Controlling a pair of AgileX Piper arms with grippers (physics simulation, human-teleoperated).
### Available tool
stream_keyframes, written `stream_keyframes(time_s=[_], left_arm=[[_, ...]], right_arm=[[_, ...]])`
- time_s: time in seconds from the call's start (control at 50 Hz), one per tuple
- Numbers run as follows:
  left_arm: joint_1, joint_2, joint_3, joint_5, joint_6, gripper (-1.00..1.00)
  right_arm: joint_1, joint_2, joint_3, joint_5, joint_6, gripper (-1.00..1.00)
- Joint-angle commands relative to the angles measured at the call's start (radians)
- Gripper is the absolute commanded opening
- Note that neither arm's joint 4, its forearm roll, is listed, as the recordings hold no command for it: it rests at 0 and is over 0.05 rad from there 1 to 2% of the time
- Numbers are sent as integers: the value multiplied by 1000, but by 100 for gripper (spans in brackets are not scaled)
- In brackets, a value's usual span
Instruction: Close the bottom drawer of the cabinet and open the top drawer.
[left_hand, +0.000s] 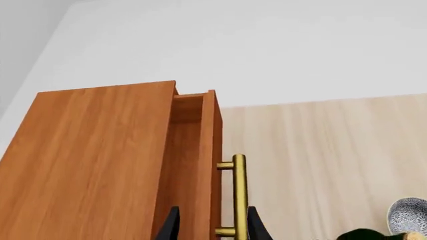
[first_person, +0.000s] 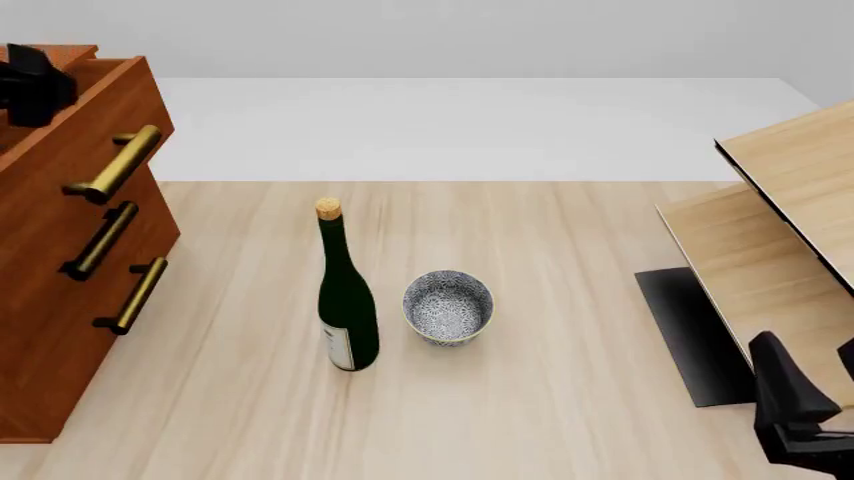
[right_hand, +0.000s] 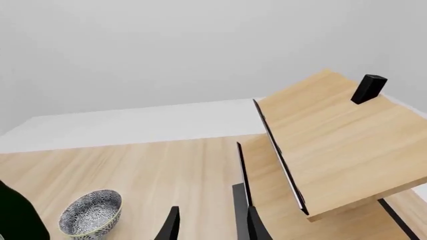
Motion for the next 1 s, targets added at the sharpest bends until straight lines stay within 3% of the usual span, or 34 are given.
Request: stream_keyframes(time_s=[0.02,1.0], left_arm=[[27,-4,51,-18,-4,100],[45,-14,239,-124,-77,100]], right_arm=[[4,-10,0,10,-3,100],[9,-33,1,30,-9,100]])
